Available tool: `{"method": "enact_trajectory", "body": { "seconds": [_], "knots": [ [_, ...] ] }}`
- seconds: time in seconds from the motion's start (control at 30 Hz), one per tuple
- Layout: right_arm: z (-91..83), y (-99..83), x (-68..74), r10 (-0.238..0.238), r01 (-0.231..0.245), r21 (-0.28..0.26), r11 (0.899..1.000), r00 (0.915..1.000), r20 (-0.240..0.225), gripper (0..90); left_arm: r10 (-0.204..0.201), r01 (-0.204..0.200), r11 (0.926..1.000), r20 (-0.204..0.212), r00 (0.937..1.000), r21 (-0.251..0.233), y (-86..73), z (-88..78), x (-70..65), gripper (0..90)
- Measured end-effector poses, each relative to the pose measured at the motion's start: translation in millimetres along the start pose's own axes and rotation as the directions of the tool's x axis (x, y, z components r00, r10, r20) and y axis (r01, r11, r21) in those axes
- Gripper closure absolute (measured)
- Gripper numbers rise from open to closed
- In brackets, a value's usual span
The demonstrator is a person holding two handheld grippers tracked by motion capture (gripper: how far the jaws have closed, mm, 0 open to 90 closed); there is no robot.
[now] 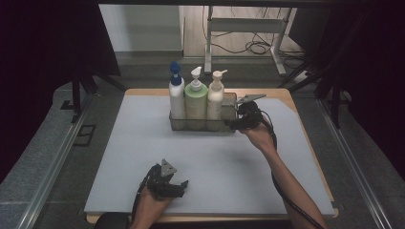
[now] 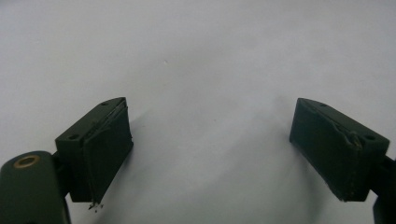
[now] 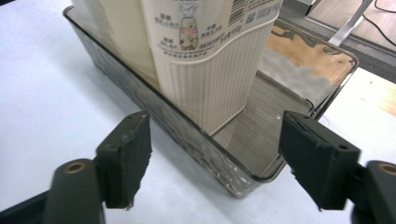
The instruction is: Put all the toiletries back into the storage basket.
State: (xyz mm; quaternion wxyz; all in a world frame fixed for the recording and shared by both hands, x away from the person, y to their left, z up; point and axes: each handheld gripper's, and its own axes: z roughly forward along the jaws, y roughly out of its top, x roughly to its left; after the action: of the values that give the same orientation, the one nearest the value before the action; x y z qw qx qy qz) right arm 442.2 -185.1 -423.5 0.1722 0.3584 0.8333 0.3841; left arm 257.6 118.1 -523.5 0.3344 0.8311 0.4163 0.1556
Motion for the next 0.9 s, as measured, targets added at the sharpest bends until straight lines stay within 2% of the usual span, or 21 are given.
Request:
{"method": "enact_trajectory", "body": {
  "seconds": [0.2,0.37,0.7,0.9],
  "knots": [
    [-9.6,-6.8,3.9,-0.026,0.026,0.002,1.0,0.9996,-0.006,15.7,-0.002,0.002,1.0,0.0,1.0,-0.001,0.0,0.0,-0.1,12.4],
    [-16.6,-14.3,5.6,-0.053,0.053,0.016,0.998,0.9986,-0.005,13.6,-0.002,0.002,1.0,0.0,1.0,0.0,0.1,0.0,-0.1,12.4],
    [-31.5,-31.8,9.7,-0.076,0.076,0.031,0.997,0.9971,-0.012,5.5,-0.003,0.003,1.0,0.0,1.0,0.0,0.2,-0.1,-0.1,12.4],
    [-41.3,-43.8,10.8,-0.076,0.076,0.031,0.997,0.9971,0.005,2.4,-0.003,0.003,1.0,0.0,1.0,0.0,0.2,-0.1,-0.2,12.4]
  ]
}}
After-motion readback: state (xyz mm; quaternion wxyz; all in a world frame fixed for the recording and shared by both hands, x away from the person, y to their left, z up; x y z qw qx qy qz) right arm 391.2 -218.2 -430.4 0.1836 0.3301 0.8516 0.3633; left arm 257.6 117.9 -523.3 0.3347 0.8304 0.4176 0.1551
